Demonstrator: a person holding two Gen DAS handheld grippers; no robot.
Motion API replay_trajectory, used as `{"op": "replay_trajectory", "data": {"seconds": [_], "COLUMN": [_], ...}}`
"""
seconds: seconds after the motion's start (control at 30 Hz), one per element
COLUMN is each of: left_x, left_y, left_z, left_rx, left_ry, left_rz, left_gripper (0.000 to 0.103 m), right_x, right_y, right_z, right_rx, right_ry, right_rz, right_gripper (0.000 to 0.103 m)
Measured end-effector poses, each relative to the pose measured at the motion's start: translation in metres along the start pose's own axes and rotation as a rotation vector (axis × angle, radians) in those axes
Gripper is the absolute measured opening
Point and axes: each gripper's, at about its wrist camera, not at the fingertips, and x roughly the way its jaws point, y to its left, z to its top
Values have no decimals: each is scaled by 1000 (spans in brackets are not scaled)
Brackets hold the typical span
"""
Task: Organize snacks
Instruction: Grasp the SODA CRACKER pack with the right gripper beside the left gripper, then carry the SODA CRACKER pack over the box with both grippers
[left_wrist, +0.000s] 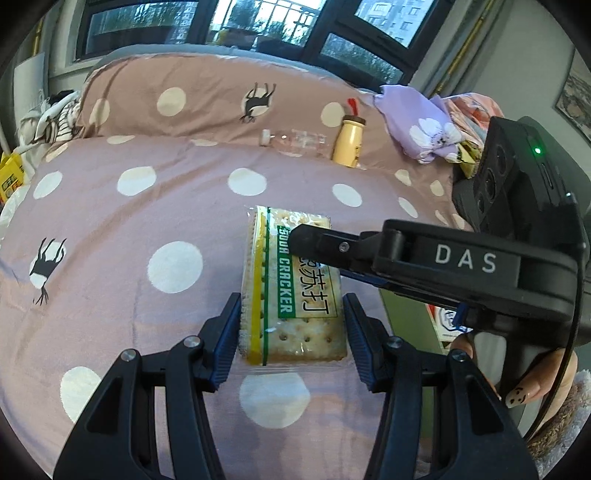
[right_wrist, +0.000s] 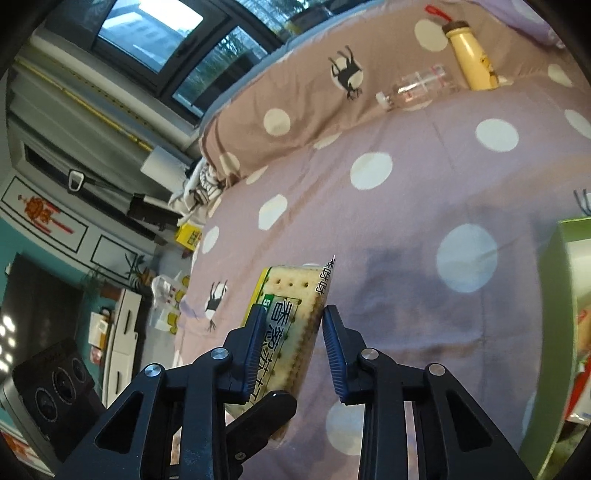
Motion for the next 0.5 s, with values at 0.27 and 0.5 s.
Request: {"op": "replay_trajectory", "data": {"seconds": [0.27,0.5], "left_x": [-4,-8], "left_y": [-34,-61], "left_z": [4,6], "left_rx": [74,122], "left_ry": [-12,-20], "left_rz": [-36,-66], "left_gripper": [54,54], "right_x": [-41,-75], "right_y": [-3,-7], "right_z": [-3,-8], "right_rx": [-7,-13], "right_ry": [-83,-141], "right_rz": [-51,-98], "right_gripper": [33,33]}}
